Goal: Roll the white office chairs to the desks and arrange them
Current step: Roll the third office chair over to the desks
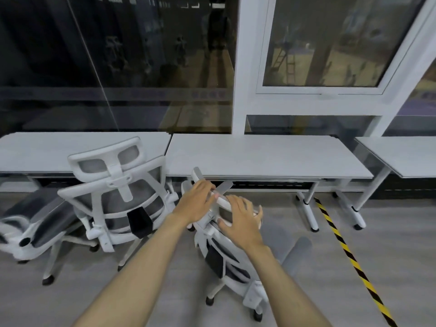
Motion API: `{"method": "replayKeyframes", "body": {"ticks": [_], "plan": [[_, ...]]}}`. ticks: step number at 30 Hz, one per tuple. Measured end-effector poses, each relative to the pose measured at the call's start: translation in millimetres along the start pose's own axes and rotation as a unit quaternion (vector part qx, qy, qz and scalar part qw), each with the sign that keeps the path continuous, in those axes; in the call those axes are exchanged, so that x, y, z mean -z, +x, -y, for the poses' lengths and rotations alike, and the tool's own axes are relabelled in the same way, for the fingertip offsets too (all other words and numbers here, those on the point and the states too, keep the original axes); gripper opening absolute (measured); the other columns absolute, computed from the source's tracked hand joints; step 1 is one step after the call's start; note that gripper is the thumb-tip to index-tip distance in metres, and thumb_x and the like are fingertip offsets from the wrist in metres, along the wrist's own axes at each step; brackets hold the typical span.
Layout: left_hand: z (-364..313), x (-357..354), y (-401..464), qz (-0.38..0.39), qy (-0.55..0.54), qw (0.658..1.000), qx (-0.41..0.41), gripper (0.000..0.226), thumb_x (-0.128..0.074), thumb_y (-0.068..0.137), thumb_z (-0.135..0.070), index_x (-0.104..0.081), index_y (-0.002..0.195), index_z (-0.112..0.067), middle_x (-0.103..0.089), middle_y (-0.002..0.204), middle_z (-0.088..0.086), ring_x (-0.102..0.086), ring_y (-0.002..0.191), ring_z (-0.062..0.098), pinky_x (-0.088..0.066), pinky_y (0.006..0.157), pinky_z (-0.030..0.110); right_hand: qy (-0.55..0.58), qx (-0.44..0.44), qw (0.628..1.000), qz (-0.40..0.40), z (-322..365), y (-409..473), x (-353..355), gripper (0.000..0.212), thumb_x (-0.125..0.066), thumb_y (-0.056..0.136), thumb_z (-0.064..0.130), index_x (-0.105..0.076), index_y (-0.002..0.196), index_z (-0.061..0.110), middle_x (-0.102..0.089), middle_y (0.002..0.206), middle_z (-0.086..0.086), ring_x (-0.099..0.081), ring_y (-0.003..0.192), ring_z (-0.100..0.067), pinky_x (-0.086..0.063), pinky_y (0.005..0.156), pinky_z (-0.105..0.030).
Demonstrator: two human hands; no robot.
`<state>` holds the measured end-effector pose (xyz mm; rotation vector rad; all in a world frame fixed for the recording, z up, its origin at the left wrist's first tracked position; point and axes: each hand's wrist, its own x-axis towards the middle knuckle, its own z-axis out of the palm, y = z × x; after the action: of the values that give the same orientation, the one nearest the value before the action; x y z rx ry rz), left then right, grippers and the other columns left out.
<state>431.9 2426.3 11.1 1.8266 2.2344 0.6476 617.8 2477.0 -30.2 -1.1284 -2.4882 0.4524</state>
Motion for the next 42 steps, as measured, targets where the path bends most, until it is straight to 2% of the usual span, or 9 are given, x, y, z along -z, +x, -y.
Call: {"method": "replayKeyframes", "body": {"ticks": [5, 10, 16, 20, 25, 29, 32, 36, 42], "plan": [[11.4, -7.2, 59.5, 0.012, -0.063, 0.998, -0.016, 0.035, -0.041, 0.105, -0.046, -0.050, 0.129, -0.022, -0.048, 0.132, -0.009, -0.043, 0.125, 0.009, -0.045, 0.104, 0.042, 0.004, -0.011, 1.000, 0.010, -20.5, 56.5, 3.6, 0.068, -0.049, 0.089, 0.065, -0.036, 0.148, 0.034, -0.037, 0.151, 0.016, -0.028, 0.140, -0.012, -0.010, 0.117, -0.064], [31.8, -18.2, 99.8, 0.033, -0.073, 0.996, -0.026, 0.049, -0.044, 0.105, -0.046, -0.034, 0.151, -0.031, -0.015, 0.167, -0.010, -0.001, 0.155, 0.008, -0.020, 0.125, 0.043, -0.030, -0.026, 0.999, 0.020, -34.2, 108.5, 0.4, 0.076, -0.049, 0.090, 0.064, -0.028, 0.155, 0.031, -0.029, 0.159, 0.014, -0.024, 0.144, -0.015, -0.011, 0.117, -0.061], [40.8, -21.0, 137.5, 0.058, -0.063, 0.996, -0.013, 0.072, -0.052, 0.103, -0.019, -0.012, 0.157, -0.047, 0.013, 0.161, -0.033, -0.048, 0.136, 0.023, -0.049, 0.102, 0.041, -0.037, -0.039, 0.998, 0.033, -48.7, 162.6, 2.3, 0.078, -0.046, 0.086, 0.064, -0.025, 0.155, 0.035, -0.029, 0.156, 0.016, -0.025, 0.141, -0.015, -0.016, 0.117, -0.062], [40.8, -33.2, 150.5, 0.043, -0.078, 0.996, -0.026, 0.077, -0.050, 0.102, -0.014, -0.009, 0.156, -0.051, 0.014, 0.163, -0.030, -0.056, 0.126, 0.021, -0.055, 0.089, 0.039, -0.063, -0.058, 0.996, 0.010, -65.1, 175.1, 0.3, 0.074, -0.056, 0.086, 0.054, -0.030, 0.152, 0.034, -0.032, 0.155, 0.013, -0.030, 0.140, -0.018, -0.020, 0.115, -0.063], [25.4, -41.3, 142.6, 0.025, -0.054, 0.998, -0.031, 0.079, -0.052, 0.100, -0.010, -0.011, 0.158, -0.045, 0.016, 0.163, -0.030, -0.060, 0.091, 0.015, -0.057, 0.078, 0.034, -0.096, -0.041, 0.995, 0.010, -82.7, 166.8, 7.6, 0.074, -0.058, 0.088, 0.049, -0.030, 0.155, 0.032, -0.039, 0.151, 0.008, -0.036, 0.137, -0.020, -0.022, 0.115, -0.061], [11.2, -39.1, 133.5, 0.023, -0.050, 0.998, -0.006, 0.071, -0.050, 0.102, -0.015, -0.016, 0.159, -0.040, 0.004, 0.168, -0.020, -0.049, 0.134, 0.016, -0.053, 0.097, 0.040, -0.095, -0.040, 0.994, 0.046, -82.4, 162.0, 18.9, 0.077, -0.055, 0.093, 0.048, -0.022, 0.159, 0.027, -0.038, 0.153, 0.003, -0.033, 0.143, -0.022, -0.019, 0.119, -0.060], [-1.6, -39.0, 112.5, 0.019, -0.010, 0.999, 0.043, 0.059, -0.047, 0.102, -0.018, -0.028, 0.157, -0.027, -0.022, 0.166, -0.008, -0.034, 0.147, 0.019, -0.040, 0.112, 0.040, -0.086, -0.020, 0.993, 0.074, -80.2, 152.1, 33.2, 0.075, -0.055, 0.095, 0.045, -0.021, 0.159, 0.025, -0.033, 0.155, -0.003, -0.030, 0.145, -0.025, -0.023, 0.117, -0.055], [-14.8, -39.2, 66.8, -0.016, 0.052, 0.994, 0.093, 0.041, -0.049, 0.094, -0.015, -0.054, 0.134, -0.021, -0.058, 0.133, 0.002, -0.055, 0.123, 0.029, -0.050, 0.093, 0.045, -0.094, 0.063, 0.992, 0.060, -77.6, 128.2, 47.4, 0.053, -0.058, 0.092, 0.038, -0.049, 0.142, 0.023, -0.041, 0.149, -0.005, -0.037, 0.140, -0.028, -0.031, 0.111, -0.048], [-36.6, -32.9, -27.7, -0.026, 0.142, 0.973, 0.182, 0.026, -0.051, 0.095, -0.018, -0.062, 0.118, -0.014, -0.063, 0.118, 0.009, -0.062, 0.106, 0.033, -0.053, 0.081, 0.043, -0.080, 0.150, 0.978, 0.125, -45.7, 69.9, 53.5, 0.033, -0.054, 0.094, 0.032, -0.065, 0.124, 0.023, -0.064, 0.123, -0.003, -0.061, 0.114, -0.031, -0.050, 0.088, -0.043]]}}
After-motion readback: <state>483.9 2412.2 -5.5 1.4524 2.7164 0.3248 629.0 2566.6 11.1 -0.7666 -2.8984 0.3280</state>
